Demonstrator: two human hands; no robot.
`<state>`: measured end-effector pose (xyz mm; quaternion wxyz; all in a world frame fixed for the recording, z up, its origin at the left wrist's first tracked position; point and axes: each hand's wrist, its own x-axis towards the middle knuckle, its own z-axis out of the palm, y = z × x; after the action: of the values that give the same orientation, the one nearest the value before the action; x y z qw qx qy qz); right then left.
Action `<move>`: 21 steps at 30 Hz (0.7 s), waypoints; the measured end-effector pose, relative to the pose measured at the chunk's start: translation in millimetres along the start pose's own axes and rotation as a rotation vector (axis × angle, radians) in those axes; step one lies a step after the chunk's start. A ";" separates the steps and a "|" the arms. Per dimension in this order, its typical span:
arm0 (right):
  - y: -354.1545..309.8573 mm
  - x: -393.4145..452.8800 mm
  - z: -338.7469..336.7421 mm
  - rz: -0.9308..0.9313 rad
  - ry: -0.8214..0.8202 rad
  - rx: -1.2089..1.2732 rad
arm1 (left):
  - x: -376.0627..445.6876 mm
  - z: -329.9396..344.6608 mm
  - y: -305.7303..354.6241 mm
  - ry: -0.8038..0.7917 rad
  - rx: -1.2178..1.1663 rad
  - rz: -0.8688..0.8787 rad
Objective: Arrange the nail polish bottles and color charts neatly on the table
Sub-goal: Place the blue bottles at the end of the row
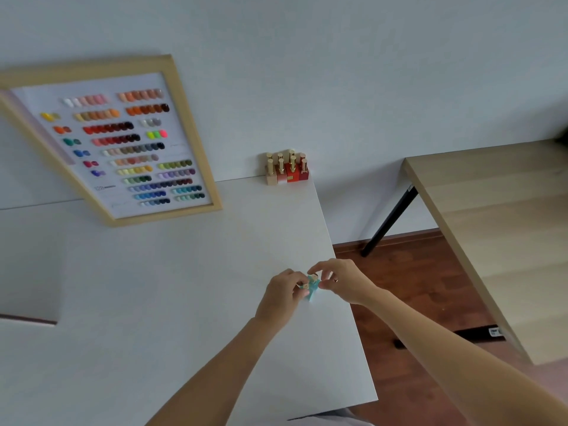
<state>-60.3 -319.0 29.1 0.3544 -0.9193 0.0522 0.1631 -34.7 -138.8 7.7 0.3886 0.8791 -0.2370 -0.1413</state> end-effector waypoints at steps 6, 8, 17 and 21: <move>-6.0 4.2 4.8 -0.008 0.012 -0.058 | -5.5 -13.6 -13.0 0.060 0.014 -0.015; -5.3 6.7 7.5 -0.022 0.027 -0.097 | -3.4 -22.2 -16.2 0.093 -0.006 -0.032; -10.9 36.6 -6.5 -0.009 0.130 -0.095 | 39.2 -77.4 -37.2 0.234 -0.037 -0.064; -22.7 65.4 -22.9 -0.031 0.178 -0.089 | 70.5 -94.6 -44.8 0.281 -0.025 -0.087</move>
<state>12.1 -316.2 37.4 0.3099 -0.9456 0.0620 0.0776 79.8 -91.4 31.7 0.4224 0.8948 -0.1401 -0.0365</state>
